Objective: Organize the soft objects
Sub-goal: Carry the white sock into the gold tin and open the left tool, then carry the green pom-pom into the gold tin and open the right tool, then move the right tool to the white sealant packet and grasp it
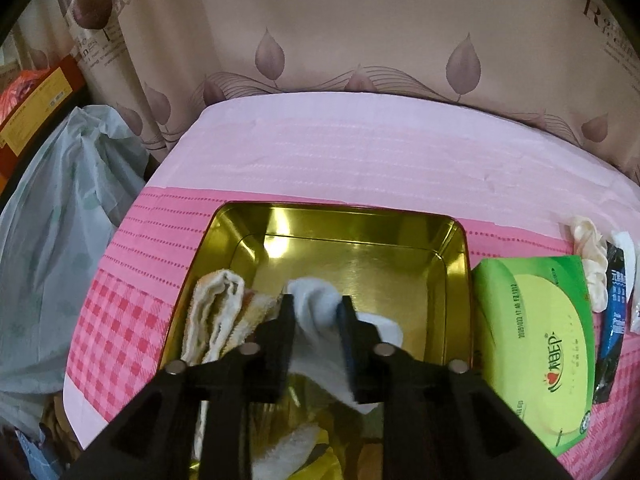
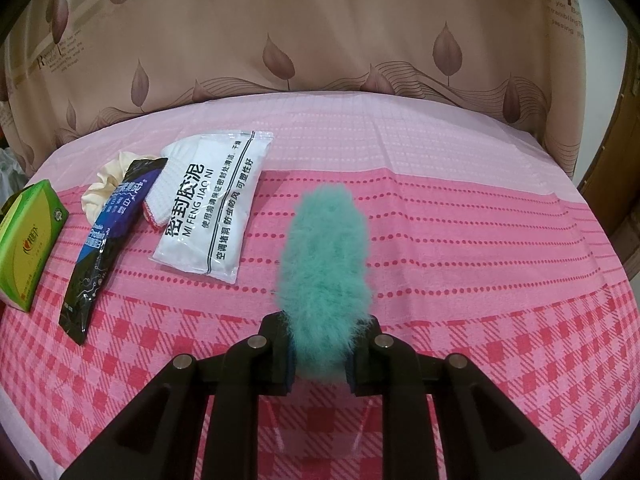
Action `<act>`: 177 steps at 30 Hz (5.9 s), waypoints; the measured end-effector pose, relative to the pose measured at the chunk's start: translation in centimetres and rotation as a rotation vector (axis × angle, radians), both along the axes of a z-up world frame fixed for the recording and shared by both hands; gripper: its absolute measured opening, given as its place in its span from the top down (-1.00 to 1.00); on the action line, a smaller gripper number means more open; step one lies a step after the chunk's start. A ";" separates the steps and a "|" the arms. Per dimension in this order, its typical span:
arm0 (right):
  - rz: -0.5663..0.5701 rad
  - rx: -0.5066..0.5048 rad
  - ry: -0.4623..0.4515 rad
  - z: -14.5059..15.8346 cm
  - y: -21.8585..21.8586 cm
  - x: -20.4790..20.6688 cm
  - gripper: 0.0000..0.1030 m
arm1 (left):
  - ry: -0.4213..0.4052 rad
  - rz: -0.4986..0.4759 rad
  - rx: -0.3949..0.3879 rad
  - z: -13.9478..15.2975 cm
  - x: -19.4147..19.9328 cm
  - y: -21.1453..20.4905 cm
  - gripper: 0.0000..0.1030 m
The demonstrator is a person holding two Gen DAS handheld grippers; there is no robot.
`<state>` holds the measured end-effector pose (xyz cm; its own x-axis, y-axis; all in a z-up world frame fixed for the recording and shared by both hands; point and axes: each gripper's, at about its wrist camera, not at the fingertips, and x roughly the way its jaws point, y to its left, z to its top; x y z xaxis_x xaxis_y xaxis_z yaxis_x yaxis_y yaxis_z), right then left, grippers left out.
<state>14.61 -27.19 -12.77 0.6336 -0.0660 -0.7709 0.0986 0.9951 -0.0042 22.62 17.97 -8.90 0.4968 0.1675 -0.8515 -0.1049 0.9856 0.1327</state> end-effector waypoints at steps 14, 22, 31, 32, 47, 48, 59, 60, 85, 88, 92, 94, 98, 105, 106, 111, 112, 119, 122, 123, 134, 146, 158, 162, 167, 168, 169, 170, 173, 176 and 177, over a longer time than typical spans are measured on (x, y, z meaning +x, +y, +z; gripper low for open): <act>0.000 -0.005 0.004 0.0 0.0 0.1 0.65 | -0.097 0.014 -0.017 3.4 -4.8 -0.3 0.10; 0.001 -0.007 0.005 -0.1 0.0 0.1 0.64 | -0.195 0.020 0.018 5.5 -9.8 -0.8 0.10; 0.002 -0.024 0.007 -0.2 0.2 0.0 0.64 | -0.256 -0.015 0.075 6.1 -12.9 -2.0 0.07; 0.003 -0.025 0.006 -0.2 0.2 -0.1 0.64 | -0.256 -0.018 0.078 6.0 -13.1 -2.0 0.07; 0.003 -0.038 -0.029 0.9 1.7 -1.7 0.71 | -0.301 0.006 0.087 5.7 -14.5 -0.2 0.07; 0.000 -0.045 -0.032 1.2 1.8 -1.9 0.71 | -0.304 0.004 0.086 5.7 -14.5 -0.2 0.07; 0.102 -0.013 -0.121 8.2 7.4 -2.2 0.71 | -0.284 0.034 0.078 4.8 -14.3 0.7 -0.01; 0.119 -0.001 -0.125 8.6 8.3 -2.2 0.71 | -0.280 0.037 0.075 4.7 -14.2 0.8 -0.01; 0.618 0.079 -0.095 10.3 34.1 1.7 0.71 | -0.236 0.049 0.027 3.6 -13.4 2.0 -0.01; 0.647 0.063 -0.084 9.9 35.7 2.4 0.71 | -0.236 0.049 0.027 3.5 -13.4 2.0 -0.01; 0.672 0.053 -0.063 9.2 37.2 3.2 0.71 | -0.236 0.048 0.025 3.5 -13.3 2.0 -0.01; 0.682 0.058 -0.050 8.7 37.5 3.5 0.71 | -0.231 0.051 0.026 3.5 -13.3 2.0 -0.01; 0.707 0.074 -0.021 7.4 38.6 4.2 0.71 | -0.229 0.062 0.020 3.4 -13.2 2.1 -0.01; 0.738 0.058 0.010 5.8 40.3 5.1 0.70 | -0.222 0.068 0.016 3.2 -12.9 2.3 -0.01; 0.738 0.055 0.010 5.7 40.5 5.2 0.70 | -0.224 0.070 0.016 3.2 -12.9 2.3 -0.01; 0.735 0.070 0.014 5.4 40.6 5.8 0.66 | -0.223 0.087 0.003 3.1 -12.8 2.9 -0.01; 0.731 0.073 0.013 5.4 40.5 5.9 0.66 | -0.220 0.096 0.000 3.1 -12.7 3.0 -0.01; 0.729 0.079 0.030 5.1 40.6 6.5 0.55 | -0.223 0.107 -0.010 3.0 -12.8 3.5 -0.01; 0.729 0.085 0.027 5.2 40.6 6.5 0.30 | -0.226 0.107 -0.007 3.1 -12.8 3.5 -0.01; 0.728 0.085 0.023 5.2 40.6 6.5 0.28 | -0.229 0.106 -0.007 3.1 -12.9 3.5 -0.01; 0.689 0.118 -0.058 8.4 38.2 5.1 -0.07 | -0.231 0.089 0.006 3.1 -12.8 3.1 -0.01; 0.556 0.087 -0.101 9.3 28.7 2.8 -0.17 | -0.238 0.068 0.035 2.9 -12.9 2.0 -0.01; 0.202 -0.006 -0.034 6.2 12.2 5.1 -0.17 | -0.260 0.036 0.049 3.0 -13.0 1.2 -0.01; 0.137 0.001 0.007 4.1 8.9 5.7 -0.17 | -0.275 0.014 0.069 3.1 -13.1 0.4 -0.02; 0.099 0.053 0.031 2.2 6.8 6.7 -0.16 | -0.292 -0.019 0.083 3.2 -13.3 -0.4 -0.02; 0.092 0.061 0.035 1.9 6.6 7.0 -0.16 | -0.296 -0.024 0.085 3.2 -13.4 -0.5 -0.02; 0.086 0.063 0.036 1.6 6.5 7.3 -0.16 | -0.301 -0.032 0.089 3.2 -13.4 -0.7 -0.02; 0.082 0.068 0.037 1.3 6.4 7.6 -0.17 | -0.303 -0.035 0.094 3.2 -13.5 -0.8 -0.02; 0.073 0.084 0.041 0.7 6.1 8.4 -0.16 | -0.309 -0.051 0.104 3.2 -13.5 -1.2 -0.02; 0.065 0.100 0.038 0.6 5.8 8.7 -0.17 | -0.304 -0.063 0.120 2.9 -13.4 -1.7 -0.02; 0.066 0.104 0.038 0.5 5.8 8.7 -0.16 | -0.300 -0.063 0.129 2.8 -13.3 -1.8 -0.02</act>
<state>23.33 -21.44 -12.26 0.6045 0.0561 -0.7946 0.0346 0.9947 0.0965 9.27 16.15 -6.11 0.7349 0.2254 -0.6397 -0.0971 0.9684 0.2296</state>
